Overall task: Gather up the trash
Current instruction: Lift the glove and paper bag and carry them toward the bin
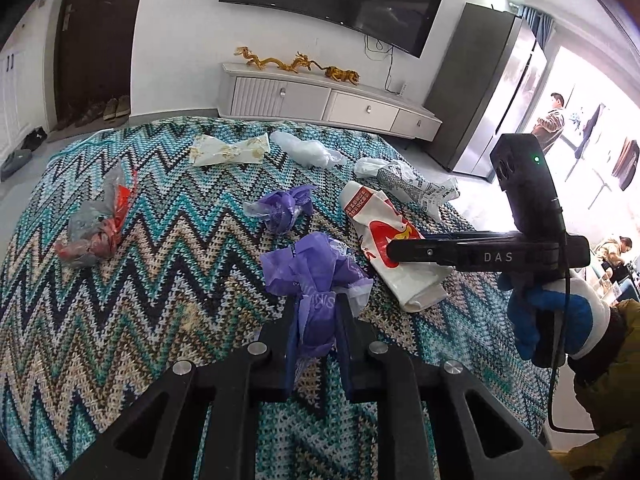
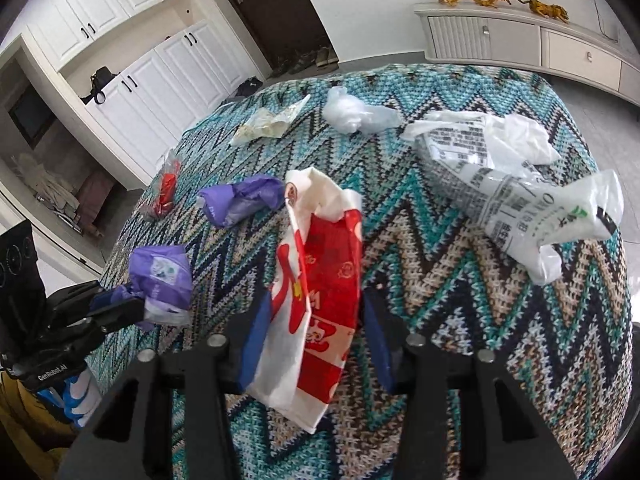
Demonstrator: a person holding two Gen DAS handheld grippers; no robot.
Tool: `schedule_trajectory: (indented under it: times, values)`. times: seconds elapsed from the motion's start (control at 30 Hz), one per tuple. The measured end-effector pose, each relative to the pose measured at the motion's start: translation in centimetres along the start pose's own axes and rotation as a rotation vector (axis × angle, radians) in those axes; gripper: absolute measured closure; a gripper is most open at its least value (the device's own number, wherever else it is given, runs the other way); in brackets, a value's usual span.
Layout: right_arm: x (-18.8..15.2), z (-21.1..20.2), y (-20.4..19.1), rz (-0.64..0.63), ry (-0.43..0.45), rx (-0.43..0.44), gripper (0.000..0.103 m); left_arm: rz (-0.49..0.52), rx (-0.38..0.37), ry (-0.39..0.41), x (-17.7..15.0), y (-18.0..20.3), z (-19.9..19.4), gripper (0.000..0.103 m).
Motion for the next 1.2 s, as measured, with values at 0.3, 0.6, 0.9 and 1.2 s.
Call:
schedule_trajectory:
  times: [0.3,0.6,0.9,1.2]
  values:
    - [-1.8,-1.5,-3.6,-0.040,0.034,-0.045,0.082,-0.023,0.066,0.093,-1.7,-0.2,-5.6,0.087]
    - [-5.4,-7.4,-7.3,-0.057,0.171,-0.072,0.083,-0.041,0.221,0.228,-3.8,1.2,-12.1,0.087]
    - [-9.7,-13.7,-9.4,-0.071,0.315,-0.101,0.083,0.008,0.325,0.323,-4.9,4.3,-15.8,0.087]
    - [-12.8,-19.0,-7.2,-0.004,0.434,-0.112,0.083,0.101,0.355,0.356,-4.1,8.8,-16.6,0.087]
Point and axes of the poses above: each gripper's, at about its wrist camera, not at the fingertips, and z roughly the way its jaws point, y to its right, x to its top, the point moved 1 cm from there along z, roughly the way its jaws point, and after that the axes turned 12 degrees about -y, right-handed, at the moved point
